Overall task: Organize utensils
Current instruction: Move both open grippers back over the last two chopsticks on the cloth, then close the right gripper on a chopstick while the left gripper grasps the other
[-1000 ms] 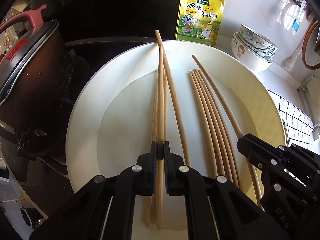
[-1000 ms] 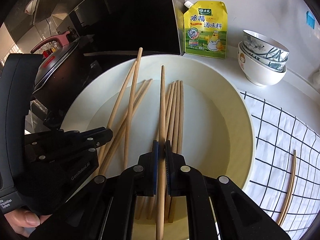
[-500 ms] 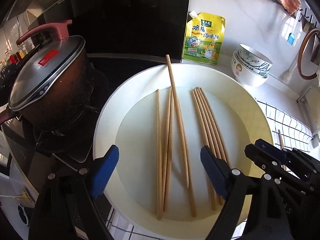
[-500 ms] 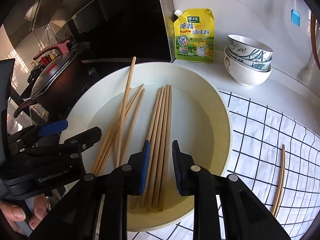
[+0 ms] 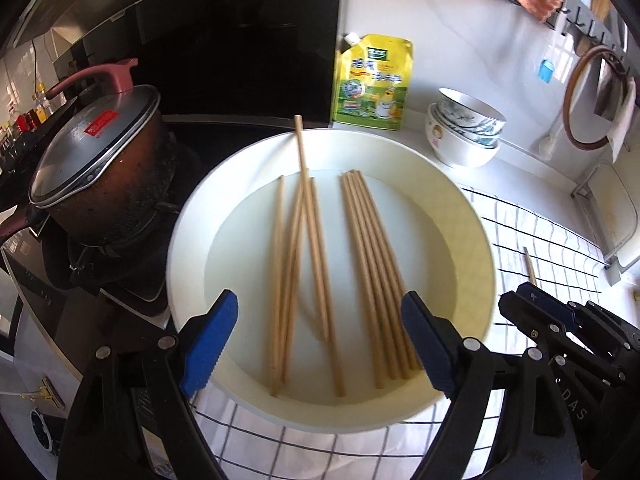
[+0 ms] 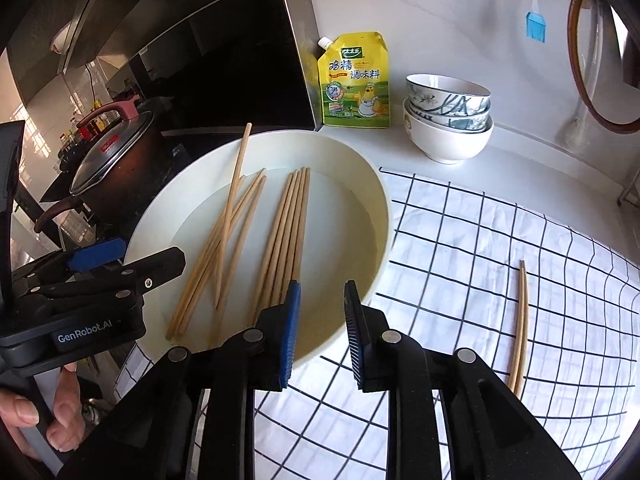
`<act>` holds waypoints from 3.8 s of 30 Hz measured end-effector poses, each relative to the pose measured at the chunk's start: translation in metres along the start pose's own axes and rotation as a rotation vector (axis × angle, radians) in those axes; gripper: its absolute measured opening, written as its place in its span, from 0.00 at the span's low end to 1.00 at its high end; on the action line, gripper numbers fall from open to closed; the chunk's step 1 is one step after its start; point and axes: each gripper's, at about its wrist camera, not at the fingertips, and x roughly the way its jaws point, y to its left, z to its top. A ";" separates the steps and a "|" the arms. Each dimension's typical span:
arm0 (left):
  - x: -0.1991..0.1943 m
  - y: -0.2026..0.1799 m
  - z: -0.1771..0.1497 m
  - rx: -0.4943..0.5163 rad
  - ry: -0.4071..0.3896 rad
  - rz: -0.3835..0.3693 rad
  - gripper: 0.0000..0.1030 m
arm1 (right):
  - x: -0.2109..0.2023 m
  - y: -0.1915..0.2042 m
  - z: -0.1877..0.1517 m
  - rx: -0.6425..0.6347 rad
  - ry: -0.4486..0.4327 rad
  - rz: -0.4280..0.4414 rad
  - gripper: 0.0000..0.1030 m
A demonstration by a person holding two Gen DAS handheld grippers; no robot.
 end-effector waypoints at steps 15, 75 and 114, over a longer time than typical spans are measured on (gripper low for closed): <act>-0.021 -0.094 -0.027 0.112 0.010 -0.098 0.80 | -0.068 -0.094 -0.059 0.133 -0.020 -0.113 0.24; 0.046 -0.212 -0.081 0.202 0.190 -0.164 0.80 | -0.009 -0.182 -0.133 0.165 0.124 -0.183 0.06; 0.097 -0.276 -0.083 0.288 0.167 -0.111 0.10 | -0.011 -0.223 -0.130 0.150 0.096 -0.296 0.07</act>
